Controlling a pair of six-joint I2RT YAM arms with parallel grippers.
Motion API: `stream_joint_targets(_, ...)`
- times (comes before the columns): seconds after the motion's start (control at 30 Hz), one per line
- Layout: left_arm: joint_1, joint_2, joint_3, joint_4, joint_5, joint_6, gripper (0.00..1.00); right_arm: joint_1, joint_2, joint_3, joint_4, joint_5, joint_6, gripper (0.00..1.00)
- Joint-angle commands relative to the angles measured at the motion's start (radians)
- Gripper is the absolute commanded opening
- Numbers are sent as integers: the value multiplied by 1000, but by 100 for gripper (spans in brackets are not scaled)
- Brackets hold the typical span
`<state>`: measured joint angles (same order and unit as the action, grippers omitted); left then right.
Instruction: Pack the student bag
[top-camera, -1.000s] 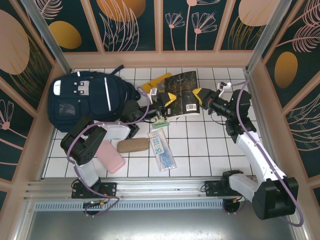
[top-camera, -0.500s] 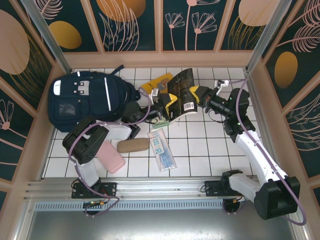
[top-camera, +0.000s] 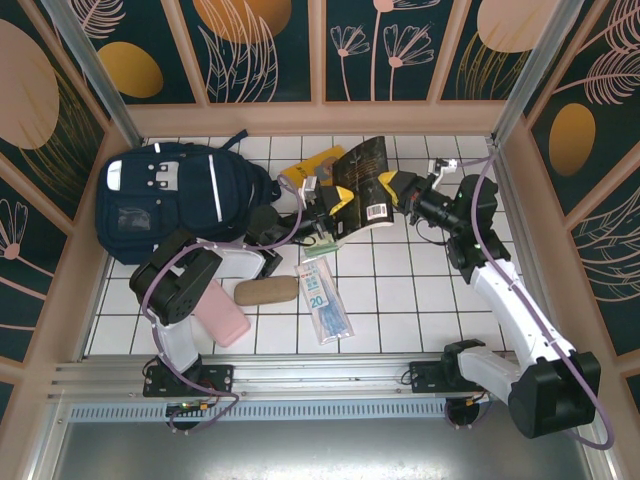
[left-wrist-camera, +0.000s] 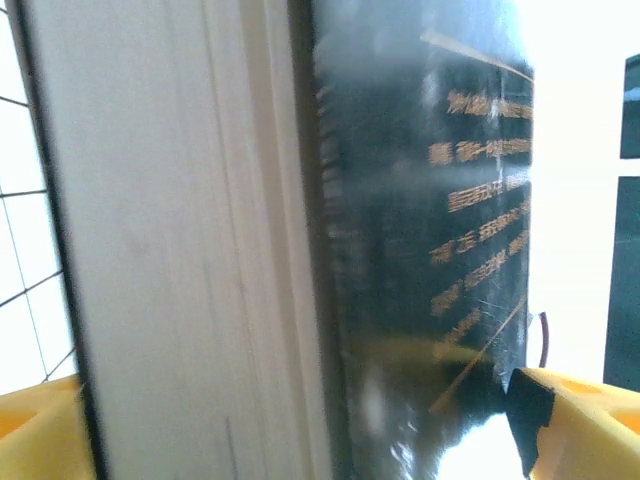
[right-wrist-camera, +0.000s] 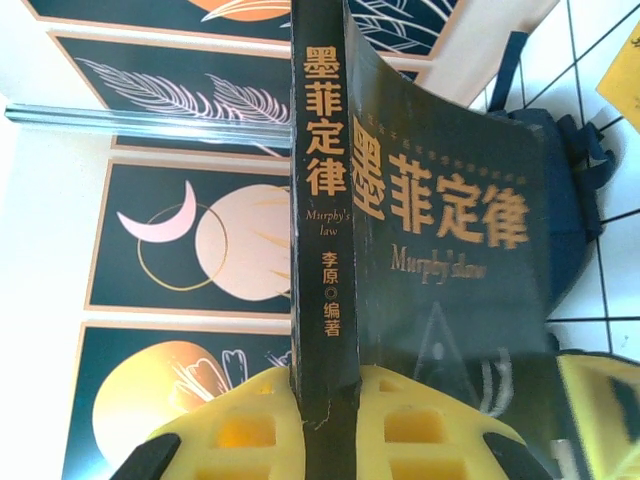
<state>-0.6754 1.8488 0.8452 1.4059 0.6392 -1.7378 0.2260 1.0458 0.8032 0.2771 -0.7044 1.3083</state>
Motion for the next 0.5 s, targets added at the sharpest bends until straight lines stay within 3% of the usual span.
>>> stream_joint_targets(0.0, -9, -21, 19, 72, 7, -10, 88, -32, -24, -37, 34, -4, -51, 0)
stream_joint_targets(0.37, 5, -78, -17, -46, 3, 98, 56, -85, -47, -22, -184, 5, -273, 0)
stream_joint_targets(0.47, 6, -108, -12, -140, 6, 179, 41, -85, -46, -22, -208, 0, -309, 0)
